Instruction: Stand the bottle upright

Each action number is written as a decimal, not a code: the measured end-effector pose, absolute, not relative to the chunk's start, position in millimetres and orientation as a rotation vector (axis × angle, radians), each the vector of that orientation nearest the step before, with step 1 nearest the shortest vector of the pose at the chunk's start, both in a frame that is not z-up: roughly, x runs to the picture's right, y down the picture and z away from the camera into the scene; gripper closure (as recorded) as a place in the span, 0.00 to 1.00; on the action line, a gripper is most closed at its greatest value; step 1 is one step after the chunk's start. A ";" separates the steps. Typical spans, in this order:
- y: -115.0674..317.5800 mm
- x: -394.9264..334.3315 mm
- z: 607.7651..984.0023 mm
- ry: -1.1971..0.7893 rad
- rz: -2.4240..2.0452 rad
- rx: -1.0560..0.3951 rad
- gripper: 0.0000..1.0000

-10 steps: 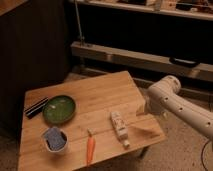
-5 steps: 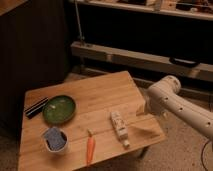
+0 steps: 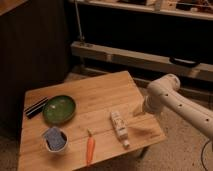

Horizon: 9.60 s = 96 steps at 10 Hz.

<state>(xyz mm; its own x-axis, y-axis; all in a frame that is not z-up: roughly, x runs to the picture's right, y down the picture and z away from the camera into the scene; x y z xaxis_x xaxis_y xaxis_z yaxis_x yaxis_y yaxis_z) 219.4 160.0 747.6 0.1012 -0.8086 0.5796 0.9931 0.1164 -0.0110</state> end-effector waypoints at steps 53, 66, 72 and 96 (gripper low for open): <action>159.3 144.2 736.8 -0.583 -1.876 -0.627 0.68; 73.0 158.6 683.6 -0.981 -1.844 -0.726 0.68; 92.7 156.2 665.8 -1.016 -1.862 -0.754 0.68; 154.2 171.4 684.2 -1.087 -1.839 -0.965 0.22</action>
